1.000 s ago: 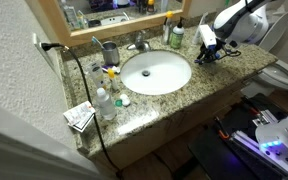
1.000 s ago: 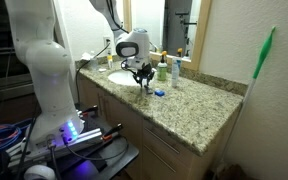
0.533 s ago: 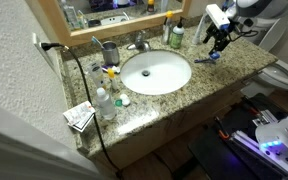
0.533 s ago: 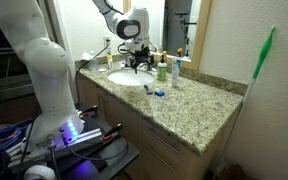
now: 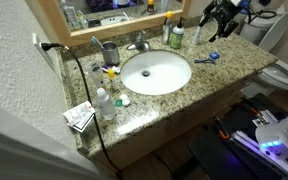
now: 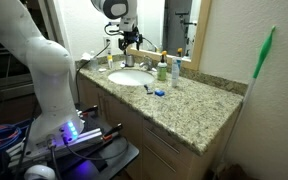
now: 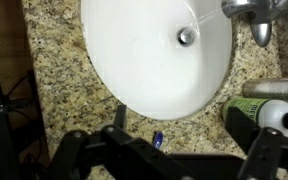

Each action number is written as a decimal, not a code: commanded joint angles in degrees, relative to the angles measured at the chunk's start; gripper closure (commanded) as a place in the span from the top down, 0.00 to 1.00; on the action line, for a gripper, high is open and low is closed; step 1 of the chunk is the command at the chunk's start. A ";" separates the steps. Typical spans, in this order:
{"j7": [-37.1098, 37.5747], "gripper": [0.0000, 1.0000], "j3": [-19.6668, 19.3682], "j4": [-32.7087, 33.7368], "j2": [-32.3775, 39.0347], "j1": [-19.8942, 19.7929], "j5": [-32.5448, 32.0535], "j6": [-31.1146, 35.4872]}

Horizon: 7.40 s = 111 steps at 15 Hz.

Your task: Open the tap, wet the shaving stick then close tap

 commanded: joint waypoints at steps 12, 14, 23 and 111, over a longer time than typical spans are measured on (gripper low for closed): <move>-11.11 1.00 9.29 19.92 17.36 3.34 -2.91 -11.92; -17.96 1.00 8.59 23.31 19.26 3.06 -0.27 -15.36; -23.74 1.00 8.21 38.89 24.96 2.15 -3.30 -27.86; -60.86 0.75 3.10 69.97 58.32 8.51 -19.12 -46.40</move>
